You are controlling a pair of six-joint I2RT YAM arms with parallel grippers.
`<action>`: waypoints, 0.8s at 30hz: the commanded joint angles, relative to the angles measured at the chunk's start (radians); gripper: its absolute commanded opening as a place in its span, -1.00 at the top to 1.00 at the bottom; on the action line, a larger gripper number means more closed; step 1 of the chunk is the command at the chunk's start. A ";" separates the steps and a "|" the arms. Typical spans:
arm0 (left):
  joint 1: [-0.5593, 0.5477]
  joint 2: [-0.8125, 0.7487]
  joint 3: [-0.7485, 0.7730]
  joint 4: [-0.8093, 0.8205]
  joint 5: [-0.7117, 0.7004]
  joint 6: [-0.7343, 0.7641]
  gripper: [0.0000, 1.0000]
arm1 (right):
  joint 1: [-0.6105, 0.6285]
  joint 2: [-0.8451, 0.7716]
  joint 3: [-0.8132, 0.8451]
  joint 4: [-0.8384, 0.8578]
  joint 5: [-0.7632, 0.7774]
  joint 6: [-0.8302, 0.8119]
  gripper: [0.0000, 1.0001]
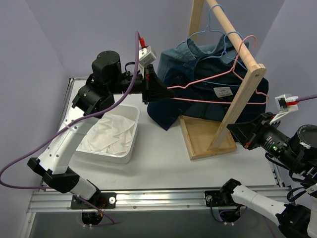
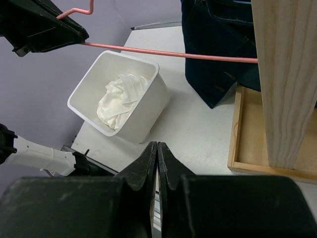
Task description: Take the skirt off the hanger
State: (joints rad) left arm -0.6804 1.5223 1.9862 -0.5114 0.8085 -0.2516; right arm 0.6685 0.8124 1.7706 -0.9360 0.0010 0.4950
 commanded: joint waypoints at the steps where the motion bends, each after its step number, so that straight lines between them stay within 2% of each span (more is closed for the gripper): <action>1: -0.016 -0.021 -0.015 0.044 0.029 0.003 0.95 | 0.005 0.002 -0.011 0.042 0.025 0.002 1.00; 4: -0.018 -0.034 -0.038 0.036 0.021 0.011 0.72 | 0.006 0.008 -0.011 0.046 0.022 -0.003 1.00; 9: -0.016 -0.050 -0.066 0.005 0.008 0.026 0.65 | 0.005 0.019 -0.013 0.051 0.019 -0.009 1.00; 10: -0.018 -0.050 -0.070 0.002 0.006 0.026 0.57 | 0.005 0.018 -0.013 0.051 0.017 -0.009 1.00; 13: -0.015 -0.063 -0.076 -0.021 -0.028 0.047 0.21 | 0.006 0.019 -0.014 0.051 0.017 -0.007 1.00; 14: -0.013 -0.070 -0.081 -0.024 -0.038 0.057 -0.06 | 0.005 0.016 -0.013 0.052 0.017 -0.006 1.00; 17: 0.011 -0.094 -0.072 -0.039 -0.092 0.090 -0.55 | 0.005 0.018 -0.008 0.051 0.019 -0.003 1.00; 19: 0.045 -0.097 -0.063 -0.036 -0.120 0.091 -0.69 | 0.005 0.019 -0.002 0.048 0.019 -0.001 1.00; 20: 0.094 -0.100 -0.056 -0.026 -0.121 0.081 -0.88 | 0.006 0.024 0.001 0.046 0.017 0.000 1.00; 22: 0.148 -0.106 -0.070 0.020 -0.132 0.019 -0.88 | 0.006 0.027 0.013 0.042 0.017 0.001 1.00; 24: 0.223 -0.113 -0.122 0.150 -0.115 -0.081 -0.88 | 0.005 0.031 0.016 0.042 0.016 0.002 1.00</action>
State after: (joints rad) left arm -0.5354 1.4399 1.8961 -0.5121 0.7174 -0.2302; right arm 0.6689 0.8169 1.7668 -0.9310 0.0017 0.4950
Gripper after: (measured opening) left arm 0.940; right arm 0.001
